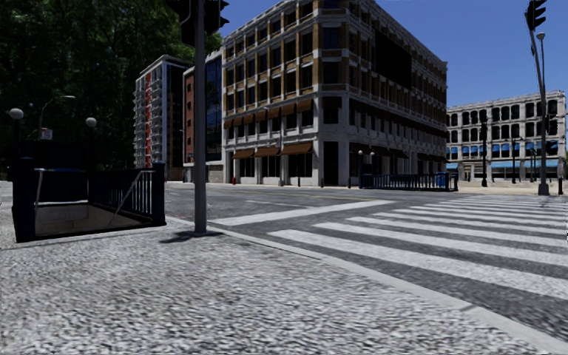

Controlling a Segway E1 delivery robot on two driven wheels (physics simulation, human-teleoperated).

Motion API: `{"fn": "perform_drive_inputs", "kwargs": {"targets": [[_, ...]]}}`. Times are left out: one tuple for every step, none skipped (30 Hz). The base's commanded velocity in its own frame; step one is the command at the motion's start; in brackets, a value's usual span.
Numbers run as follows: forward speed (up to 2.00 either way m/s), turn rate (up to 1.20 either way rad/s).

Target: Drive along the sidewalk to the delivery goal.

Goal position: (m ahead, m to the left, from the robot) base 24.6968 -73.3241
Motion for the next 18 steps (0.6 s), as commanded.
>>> {"fn": "perform_drive_inputs", "kwargs": {"targets": [[2.0,-1.2],[2.0,-1.2],[2.0,-1.2],[2.0,-1.2],[2.0,-1.2],[2.0,-1.2],[2.0,-1.2],[2.0,-1.2],[2.0,-1.2],[2.0,-1.2],[2.0,-1.2],[2.0,-1.2],[2.0,-1.09],[2.0,0.0],[2.0,0.0],[2.0,0.0],[2.0,0.0],[2.0,0.0]]}}
